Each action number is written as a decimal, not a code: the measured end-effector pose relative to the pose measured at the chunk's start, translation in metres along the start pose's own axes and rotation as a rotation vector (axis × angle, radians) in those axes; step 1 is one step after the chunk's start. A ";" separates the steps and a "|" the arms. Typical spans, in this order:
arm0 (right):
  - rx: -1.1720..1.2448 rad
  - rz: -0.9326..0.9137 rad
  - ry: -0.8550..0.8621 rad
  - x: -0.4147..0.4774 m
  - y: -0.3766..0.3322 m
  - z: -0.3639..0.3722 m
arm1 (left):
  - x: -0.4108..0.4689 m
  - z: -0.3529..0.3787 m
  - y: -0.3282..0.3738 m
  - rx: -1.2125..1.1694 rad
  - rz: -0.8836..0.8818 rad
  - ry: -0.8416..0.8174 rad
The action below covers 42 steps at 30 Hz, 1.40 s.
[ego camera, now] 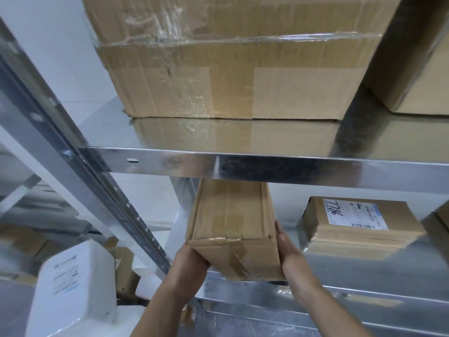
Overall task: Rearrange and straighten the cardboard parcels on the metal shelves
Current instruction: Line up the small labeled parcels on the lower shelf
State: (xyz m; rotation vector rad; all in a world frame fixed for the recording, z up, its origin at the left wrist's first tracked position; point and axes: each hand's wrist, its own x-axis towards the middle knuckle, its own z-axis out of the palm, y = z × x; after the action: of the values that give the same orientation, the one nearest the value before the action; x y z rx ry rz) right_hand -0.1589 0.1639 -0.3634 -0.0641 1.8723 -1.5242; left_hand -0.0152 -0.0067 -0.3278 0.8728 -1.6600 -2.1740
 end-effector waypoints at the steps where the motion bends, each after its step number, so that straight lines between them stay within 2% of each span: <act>1: 0.011 0.006 -0.016 0.001 0.002 -0.001 | -0.002 -0.001 0.001 0.016 0.003 -0.023; 7: -0.045 0.065 -0.024 -0.003 -0.004 -0.002 | -0.005 -0.005 0.006 0.116 -0.052 -0.074; 13: -0.054 0.034 -0.037 0.004 -0.005 -0.004 | -0.007 -0.004 0.009 0.165 -0.056 -0.083; 19: -0.037 -0.083 0.015 0.003 -0.009 -0.005 | -0.006 -0.009 0.013 -0.053 -0.102 -0.107; 24: -0.073 -0.061 -0.005 0.001 -0.026 -0.007 | -0.007 -0.004 0.018 -0.069 -0.092 -0.124; 28: 0.012 0.033 -0.059 -0.008 -0.038 -0.006 | -0.005 -0.004 0.018 -0.014 -0.089 -0.115; 33: 0.085 0.032 -0.136 -0.024 -0.043 0.000 | -0.008 0.002 0.028 -0.049 0.028 -0.024; 38: 0.136 -0.019 -0.190 -0.033 -0.040 0.001 | -0.013 -0.004 0.030 0.033 0.021 -0.099; 42: 0.104 -0.078 -0.259 -0.033 -0.038 0.003 | -0.016 -0.002 0.026 -0.026 0.038 -0.117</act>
State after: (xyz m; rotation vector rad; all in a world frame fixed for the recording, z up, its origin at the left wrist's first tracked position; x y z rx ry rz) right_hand -0.1468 0.1650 -0.3143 -0.2767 1.6007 -1.5811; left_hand -0.0051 -0.0079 -0.2986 0.7140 -1.6832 -2.2548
